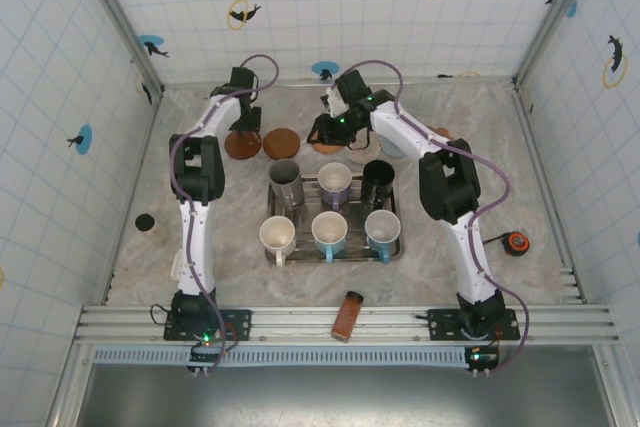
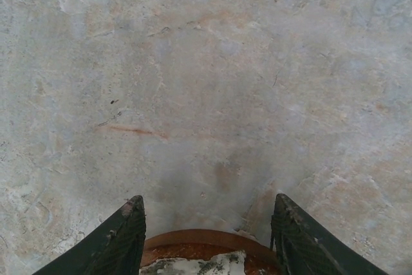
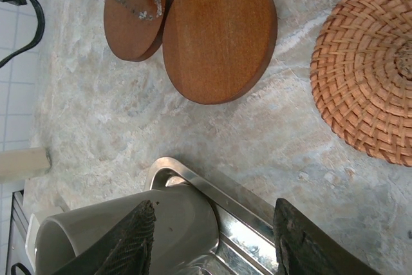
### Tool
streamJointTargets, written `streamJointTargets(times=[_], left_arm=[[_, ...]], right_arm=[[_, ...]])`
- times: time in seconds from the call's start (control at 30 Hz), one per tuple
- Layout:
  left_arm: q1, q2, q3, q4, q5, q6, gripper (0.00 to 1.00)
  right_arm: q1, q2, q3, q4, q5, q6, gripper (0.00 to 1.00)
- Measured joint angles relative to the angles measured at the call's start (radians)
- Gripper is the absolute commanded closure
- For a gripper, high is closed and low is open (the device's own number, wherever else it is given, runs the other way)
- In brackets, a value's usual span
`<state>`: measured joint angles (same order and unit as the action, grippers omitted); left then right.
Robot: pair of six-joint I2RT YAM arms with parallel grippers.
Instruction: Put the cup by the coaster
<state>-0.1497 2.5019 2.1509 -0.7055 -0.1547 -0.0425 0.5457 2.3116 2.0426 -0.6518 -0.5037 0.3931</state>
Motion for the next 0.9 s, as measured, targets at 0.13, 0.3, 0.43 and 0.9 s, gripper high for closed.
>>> streamJointTargets(times=[0.13,0.3,0.43,0.9], left_arm=[[0.001,-0.004,0.008,0.007,0.001,-0.025,0.45],[0.001,-0.066,-0.011,0.039,0.059,-0.077,0.46],[0.004,-0.255,-0.143,0.132,0.149,-0.131,0.46],[0.005,-0.729,-0.613,0.443,0.352,-0.259,0.47]], right_arm=[[-0.013,0.0,0.063,-0.056,0.029,-0.016,0.56],[-0.051,0.012,0.237,-0.132,0.065,-0.051,0.83],[-0.089,0.075,0.406,-0.166,0.068,-0.064,0.96],[-0.108,0.328,0.438,-0.153,0.032,-0.012,1.0]])
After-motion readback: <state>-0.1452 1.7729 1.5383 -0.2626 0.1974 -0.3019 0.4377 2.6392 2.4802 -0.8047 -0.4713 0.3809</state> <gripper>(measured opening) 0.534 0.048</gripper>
